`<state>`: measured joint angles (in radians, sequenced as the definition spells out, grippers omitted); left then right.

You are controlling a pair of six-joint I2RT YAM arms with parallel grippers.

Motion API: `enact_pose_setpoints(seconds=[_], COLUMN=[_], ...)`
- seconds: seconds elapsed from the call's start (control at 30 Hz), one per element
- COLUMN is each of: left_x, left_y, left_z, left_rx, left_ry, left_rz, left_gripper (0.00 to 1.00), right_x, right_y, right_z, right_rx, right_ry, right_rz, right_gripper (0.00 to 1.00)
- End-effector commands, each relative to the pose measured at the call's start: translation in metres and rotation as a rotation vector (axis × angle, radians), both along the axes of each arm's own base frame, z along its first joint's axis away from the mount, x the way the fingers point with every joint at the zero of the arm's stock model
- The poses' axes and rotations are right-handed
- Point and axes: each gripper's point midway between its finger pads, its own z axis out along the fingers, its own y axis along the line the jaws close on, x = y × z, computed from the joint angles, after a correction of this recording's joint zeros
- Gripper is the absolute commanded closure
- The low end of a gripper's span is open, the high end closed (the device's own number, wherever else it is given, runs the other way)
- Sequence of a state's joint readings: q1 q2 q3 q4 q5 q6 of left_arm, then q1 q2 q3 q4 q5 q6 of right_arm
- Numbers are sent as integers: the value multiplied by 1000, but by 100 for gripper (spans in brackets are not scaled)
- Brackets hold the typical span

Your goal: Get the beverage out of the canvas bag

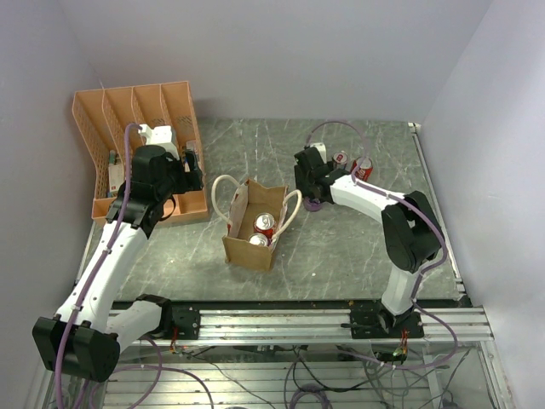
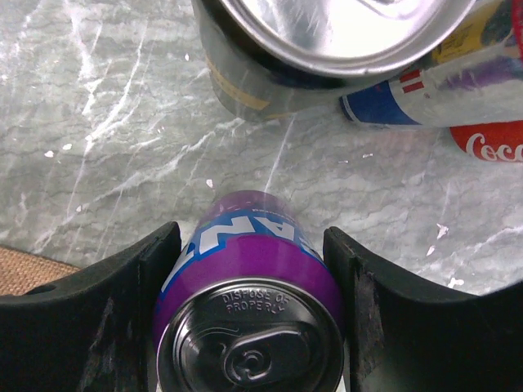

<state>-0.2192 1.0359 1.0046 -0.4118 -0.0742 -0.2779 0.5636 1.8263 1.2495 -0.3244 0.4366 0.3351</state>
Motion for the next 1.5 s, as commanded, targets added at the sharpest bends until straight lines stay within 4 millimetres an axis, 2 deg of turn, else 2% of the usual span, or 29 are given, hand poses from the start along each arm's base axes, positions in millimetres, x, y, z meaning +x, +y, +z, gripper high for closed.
enact_pose_setpoints(seconds=[0.0, 0.37, 0.47, 0.6, 0.7, 0.87, 1.0, 1.13, 1.33, 1.43, 1.47], left_x=[5, 3, 4, 4, 4, 3, 3, 3, 1, 1, 1], left_y=[0, 0, 0, -1, -2, -2, -3, -4, -5, -5, -5], left_z=[6, 8, 8, 8, 8, 10, 9, 9, 13, 14, 14], left_rx=[-12, -15, -15, -18, -21, -23, -26, -30, -36, -40, -40], left_ry=[-23, -29, -29, -29, -29, -33, -31, -32, -41, -47, -47], left_rz=[4, 1, 0, -5, -8, -9, -12, -14, -21, -23, -23], left_gripper=[11, 11, 11, 11, 11, 11, 11, 11, 11, 11, 11], right_x=[19, 22, 21, 17, 15, 14, 8, -10, -55, -66, -66], right_y=[5, 5, 7, 6, 3, 2, -1, -16, -52, -63, -63], right_z=[18, 5, 3, -1, -1, 15, 36, 51, 28, 33, 42], right_rx=[34, 62, 83, 78, 64, 66, 78, 77, 22, 7, 20], right_ry=[-74, -57, -55, -38, -33, -47, -73, -105, -85, -89, -108], right_rz=[-44, -53, -48, -40, -39, -30, -19, -27, -59, -76, -75], right_gripper=[100, 95, 83, 58, 34, 17, 12, 9, 3, 3, 3])
